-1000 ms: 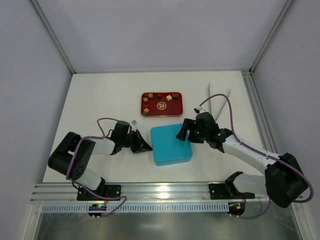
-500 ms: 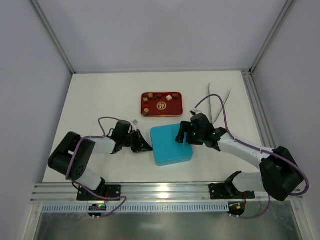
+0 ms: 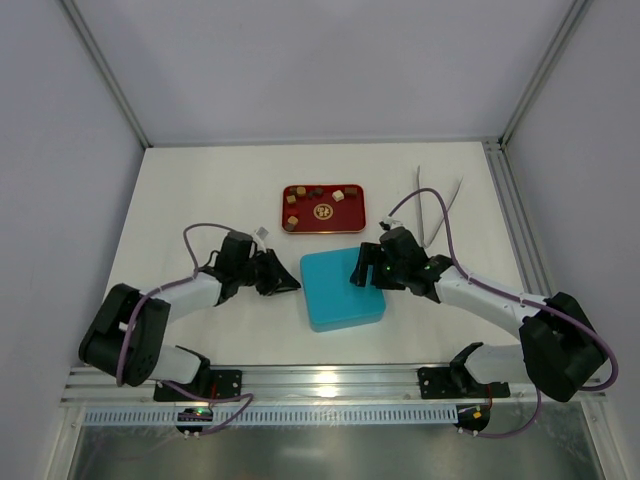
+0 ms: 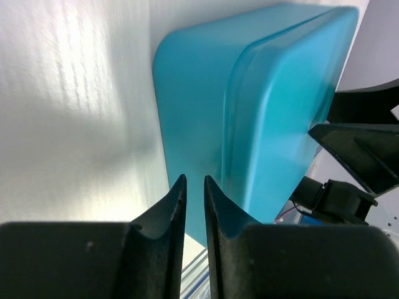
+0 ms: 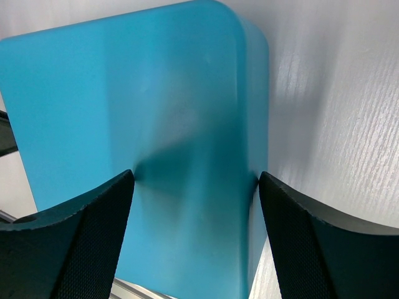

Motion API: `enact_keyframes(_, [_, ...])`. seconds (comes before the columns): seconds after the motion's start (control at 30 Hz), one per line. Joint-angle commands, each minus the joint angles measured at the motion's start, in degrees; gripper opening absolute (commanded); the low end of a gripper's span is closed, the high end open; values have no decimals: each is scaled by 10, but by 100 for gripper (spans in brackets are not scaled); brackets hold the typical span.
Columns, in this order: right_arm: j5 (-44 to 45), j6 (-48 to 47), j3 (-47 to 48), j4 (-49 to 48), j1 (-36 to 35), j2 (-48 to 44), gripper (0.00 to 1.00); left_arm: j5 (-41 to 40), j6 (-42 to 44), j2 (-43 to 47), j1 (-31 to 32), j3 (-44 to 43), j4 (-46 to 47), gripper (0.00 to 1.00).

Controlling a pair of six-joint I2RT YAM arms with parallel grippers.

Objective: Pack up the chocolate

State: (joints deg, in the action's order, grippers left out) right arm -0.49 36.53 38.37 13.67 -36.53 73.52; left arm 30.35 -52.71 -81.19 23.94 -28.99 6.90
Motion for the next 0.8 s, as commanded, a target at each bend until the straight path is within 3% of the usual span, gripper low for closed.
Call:
enact_keyframes(0.0, [23, -13, 7, 28, -6, 12, 81, -22, 21, 41, -23, -19, -39, 18])
enact_keyframes(0.23, [23, -13, 9, 29, -6, 14, 81, -35, 45, 101, -35, -42, -90, 43])
enact_keyframes(0.77, [22, -14, 13, 24, -5, 23, 81, -29, 84, 16, -22, -119, -101, 50])
